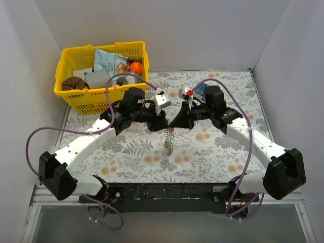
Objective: Put the keys on the keyring
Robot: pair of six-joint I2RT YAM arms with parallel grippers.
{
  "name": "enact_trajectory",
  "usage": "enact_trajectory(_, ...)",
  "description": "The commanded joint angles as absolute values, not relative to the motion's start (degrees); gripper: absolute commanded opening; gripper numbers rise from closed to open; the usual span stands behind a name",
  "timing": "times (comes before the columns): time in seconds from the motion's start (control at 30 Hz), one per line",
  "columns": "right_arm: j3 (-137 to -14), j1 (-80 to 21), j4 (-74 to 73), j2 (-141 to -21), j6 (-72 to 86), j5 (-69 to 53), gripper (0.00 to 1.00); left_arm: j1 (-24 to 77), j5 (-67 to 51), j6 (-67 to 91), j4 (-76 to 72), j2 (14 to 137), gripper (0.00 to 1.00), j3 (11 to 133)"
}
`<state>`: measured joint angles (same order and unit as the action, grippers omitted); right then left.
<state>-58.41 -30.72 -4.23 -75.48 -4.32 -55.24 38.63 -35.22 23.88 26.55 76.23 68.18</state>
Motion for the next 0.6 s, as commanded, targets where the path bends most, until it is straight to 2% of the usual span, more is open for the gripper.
enact_trajectory(0.0,-60.3,-31.1,-0.9,-74.7,-3.2,-56.2,0.01,38.9,-32.3,25.7,22.1,71.5,0.34,67.9)
enact_trajectory(0.03,-60.0,-31.1,-0.5,-74.4,-2.9,-56.3,0.01,38.8,-31.6,26.2,21.5,70.9,0.44,67.4)
enact_trajectory(0.17,-58.6,-30.9,4.4,-73.0,-2.2,-57.6,0.01,38.6,-29.6,28.8,16.2,68.0,0.59,64.8)
enact_trajectory(0.27,-57.9,-30.6,6.1,-72.3,-1.8,-59.0,0.01,38.0,-30.2,30.6,13.4,66.1,0.62,62.8)
enact_trajectory(0.4,-56.4,-30.1,8.7,-71.5,-1.5,-61.5,0.01,35.7,-33.8,32.0,13.2,65.7,0.61,62.0)
enact_trajectory(0.57,-53.2,-29.5,14.4,-69.2,-3.7,-66.1,0.01,28.3,-46.1,35.8,8.6,63.4,0.58,58.6)
